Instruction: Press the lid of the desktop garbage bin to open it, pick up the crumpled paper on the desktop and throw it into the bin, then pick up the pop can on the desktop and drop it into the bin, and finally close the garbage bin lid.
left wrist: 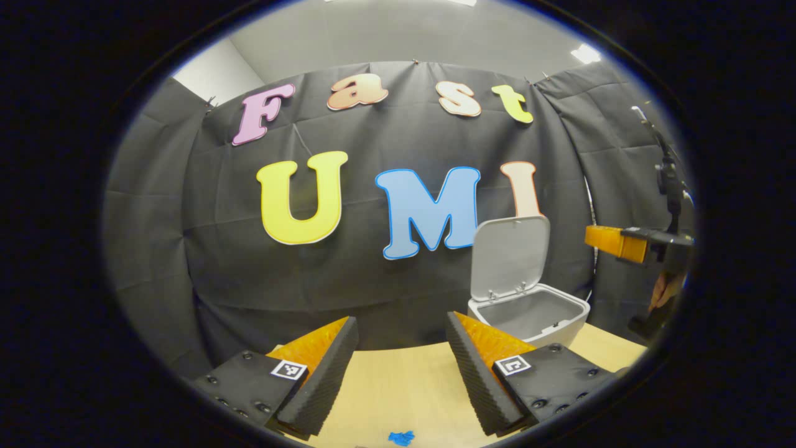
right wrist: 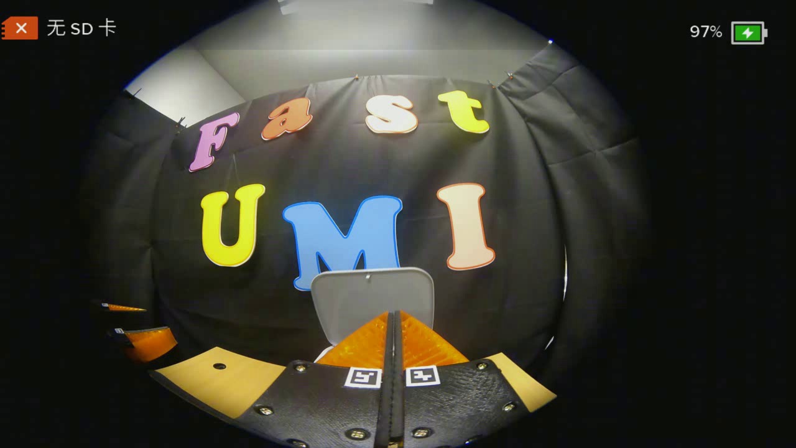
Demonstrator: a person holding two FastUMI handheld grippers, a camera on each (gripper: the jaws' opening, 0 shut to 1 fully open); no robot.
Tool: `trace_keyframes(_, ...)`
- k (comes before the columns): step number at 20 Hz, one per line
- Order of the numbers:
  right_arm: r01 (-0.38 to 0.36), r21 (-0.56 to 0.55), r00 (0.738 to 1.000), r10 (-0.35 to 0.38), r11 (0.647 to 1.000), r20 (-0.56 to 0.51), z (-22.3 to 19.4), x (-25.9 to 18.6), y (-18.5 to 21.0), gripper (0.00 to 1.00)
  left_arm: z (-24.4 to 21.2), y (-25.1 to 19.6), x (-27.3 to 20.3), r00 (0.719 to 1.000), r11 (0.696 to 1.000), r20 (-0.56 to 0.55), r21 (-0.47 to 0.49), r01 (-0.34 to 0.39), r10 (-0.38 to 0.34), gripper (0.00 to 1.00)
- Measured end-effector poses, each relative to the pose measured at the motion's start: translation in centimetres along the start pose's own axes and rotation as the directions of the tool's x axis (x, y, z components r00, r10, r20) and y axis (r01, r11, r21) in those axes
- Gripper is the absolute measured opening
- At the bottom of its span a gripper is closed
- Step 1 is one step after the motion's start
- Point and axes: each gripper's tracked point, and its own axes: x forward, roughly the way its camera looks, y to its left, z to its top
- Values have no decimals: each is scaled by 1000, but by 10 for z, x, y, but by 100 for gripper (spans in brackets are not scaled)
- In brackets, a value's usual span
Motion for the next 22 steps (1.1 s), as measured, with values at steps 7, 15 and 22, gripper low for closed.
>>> trace_keyframes(7,-25,-116,1000,26,993,8,8,-11,10,59,-28,27,-4,999,998,-2,-54,-37,36,94)
trace_keyframes(15,-55,-131,998,58,990,19,-17,-4,38,88,-44,33,-9,998,1000,-71,22,2,-1,92)
trace_keyframes(22,-21,-105,999,24,994,21,-22,-3,23,88,-78,12,-2,991,998,-127,36,42,-37,94)
